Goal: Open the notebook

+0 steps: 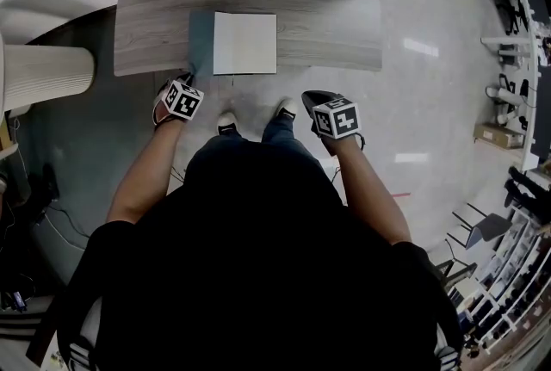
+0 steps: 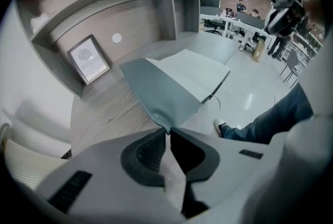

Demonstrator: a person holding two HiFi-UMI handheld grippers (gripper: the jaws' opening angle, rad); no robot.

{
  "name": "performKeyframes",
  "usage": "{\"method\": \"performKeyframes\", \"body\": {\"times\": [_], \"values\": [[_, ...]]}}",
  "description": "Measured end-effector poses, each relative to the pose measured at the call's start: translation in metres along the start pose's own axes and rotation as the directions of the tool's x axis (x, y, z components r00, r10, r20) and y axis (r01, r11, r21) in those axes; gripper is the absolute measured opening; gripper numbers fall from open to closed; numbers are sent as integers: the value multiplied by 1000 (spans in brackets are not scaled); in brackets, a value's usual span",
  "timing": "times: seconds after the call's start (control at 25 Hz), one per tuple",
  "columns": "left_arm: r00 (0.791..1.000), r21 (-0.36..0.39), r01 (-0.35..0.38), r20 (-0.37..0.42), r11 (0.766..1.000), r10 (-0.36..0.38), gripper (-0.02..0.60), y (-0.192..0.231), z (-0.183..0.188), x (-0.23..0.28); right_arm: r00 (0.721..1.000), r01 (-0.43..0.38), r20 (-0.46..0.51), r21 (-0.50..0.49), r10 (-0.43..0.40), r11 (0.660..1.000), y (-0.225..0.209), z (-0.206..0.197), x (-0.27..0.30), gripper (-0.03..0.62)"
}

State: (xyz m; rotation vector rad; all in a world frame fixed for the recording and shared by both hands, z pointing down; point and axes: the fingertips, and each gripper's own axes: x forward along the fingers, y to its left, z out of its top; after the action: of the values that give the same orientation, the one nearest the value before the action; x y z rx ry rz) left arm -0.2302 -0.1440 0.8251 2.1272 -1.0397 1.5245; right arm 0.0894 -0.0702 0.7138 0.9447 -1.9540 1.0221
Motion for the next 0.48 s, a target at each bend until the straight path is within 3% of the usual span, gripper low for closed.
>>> {"method": "performKeyframes", "body": {"times": [0.48], "values": [[1000, -32, 18, -3, 999, -18, 34, 2, -7, 7, 1000, 1, 0, 8, -1, 1000, 5, 3, 2, 2]]}}
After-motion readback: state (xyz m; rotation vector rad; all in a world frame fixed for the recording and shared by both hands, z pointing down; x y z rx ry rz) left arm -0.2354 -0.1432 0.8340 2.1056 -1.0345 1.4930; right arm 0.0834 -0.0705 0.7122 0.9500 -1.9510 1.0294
